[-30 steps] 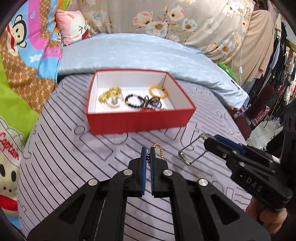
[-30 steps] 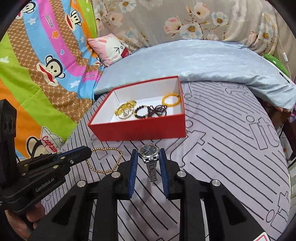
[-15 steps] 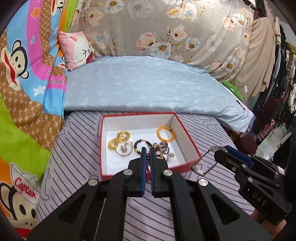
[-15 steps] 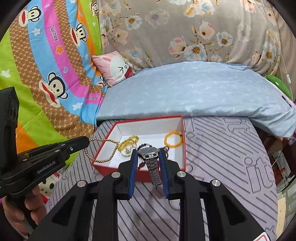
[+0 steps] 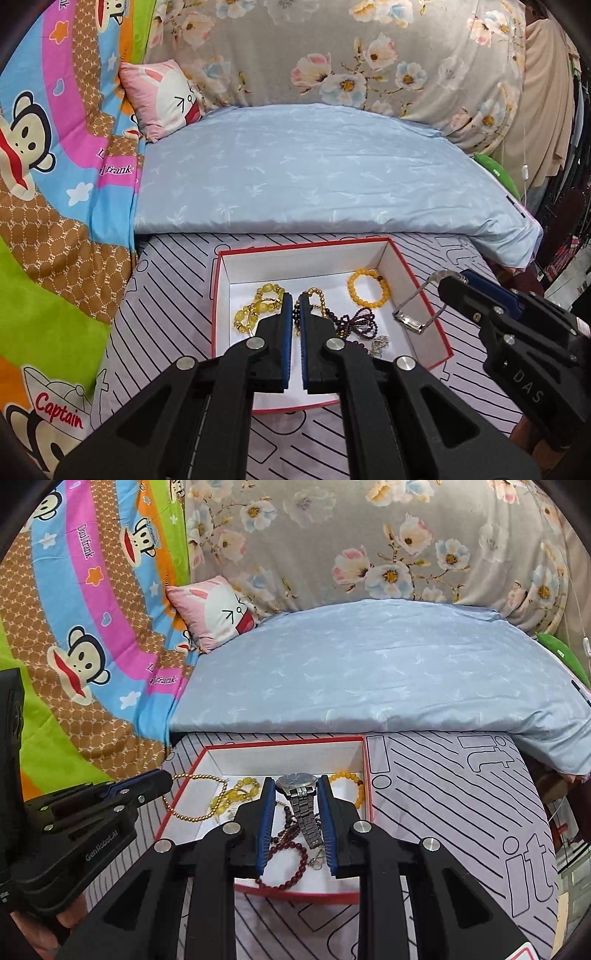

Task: Organize jewelry

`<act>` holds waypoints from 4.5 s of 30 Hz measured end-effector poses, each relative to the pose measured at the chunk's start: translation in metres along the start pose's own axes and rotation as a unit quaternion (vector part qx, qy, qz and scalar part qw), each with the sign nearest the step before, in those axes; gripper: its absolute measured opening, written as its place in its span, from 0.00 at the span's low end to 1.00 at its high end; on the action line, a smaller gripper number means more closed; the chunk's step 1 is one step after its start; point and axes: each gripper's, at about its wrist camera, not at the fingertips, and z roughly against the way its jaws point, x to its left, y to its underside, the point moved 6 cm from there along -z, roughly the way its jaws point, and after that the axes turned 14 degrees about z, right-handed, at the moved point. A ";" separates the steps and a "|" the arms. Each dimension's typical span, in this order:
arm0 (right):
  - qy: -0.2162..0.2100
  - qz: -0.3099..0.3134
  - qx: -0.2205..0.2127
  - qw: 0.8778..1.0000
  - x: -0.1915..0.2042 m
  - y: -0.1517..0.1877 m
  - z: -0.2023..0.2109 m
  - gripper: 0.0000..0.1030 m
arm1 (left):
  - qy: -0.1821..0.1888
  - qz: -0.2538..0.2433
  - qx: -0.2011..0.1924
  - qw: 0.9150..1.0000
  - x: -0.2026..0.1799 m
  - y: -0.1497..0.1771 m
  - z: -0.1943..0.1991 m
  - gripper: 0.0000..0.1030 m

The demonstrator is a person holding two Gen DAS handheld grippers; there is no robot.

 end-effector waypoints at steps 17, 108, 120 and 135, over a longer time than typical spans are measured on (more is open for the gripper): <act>0.004 0.003 0.035 0.999 -0.001 0.007 -0.047 0.21 | -0.018 -0.001 0.023 1.000 0.008 0.004 -0.035 0.03; 0.089 0.005 0.057 0.994 0.019 0.056 0.028 0.78 | -0.127 0.000 -0.007 0.992 0.023 0.044 -0.001 0.83; 0.087 -0.005 0.059 0.994 0.023 0.059 0.033 0.78 | -0.128 0.009 -0.009 0.992 0.026 0.052 0.005 0.83; 0.086 -0.006 0.058 0.995 0.024 0.060 0.034 0.78 | -0.131 0.013 -0.011 0.991 0.029 0.051 0.009 0.84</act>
